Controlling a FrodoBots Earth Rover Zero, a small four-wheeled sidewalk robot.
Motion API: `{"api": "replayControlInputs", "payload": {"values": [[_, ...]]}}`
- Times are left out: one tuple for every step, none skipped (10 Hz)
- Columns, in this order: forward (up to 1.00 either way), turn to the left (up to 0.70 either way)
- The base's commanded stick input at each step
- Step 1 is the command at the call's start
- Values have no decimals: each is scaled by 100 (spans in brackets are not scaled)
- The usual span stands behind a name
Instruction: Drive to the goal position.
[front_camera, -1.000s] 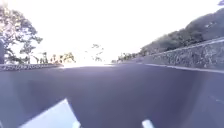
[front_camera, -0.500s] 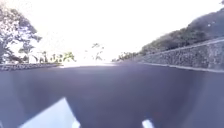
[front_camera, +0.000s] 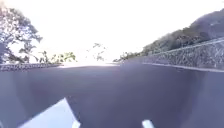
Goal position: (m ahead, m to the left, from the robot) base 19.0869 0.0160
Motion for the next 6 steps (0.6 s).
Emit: {"api": "replayControlInputs", "payload": {"values": [[70,0],[70,0],[70,0],[70,0],[70,0],[70,0]]}}
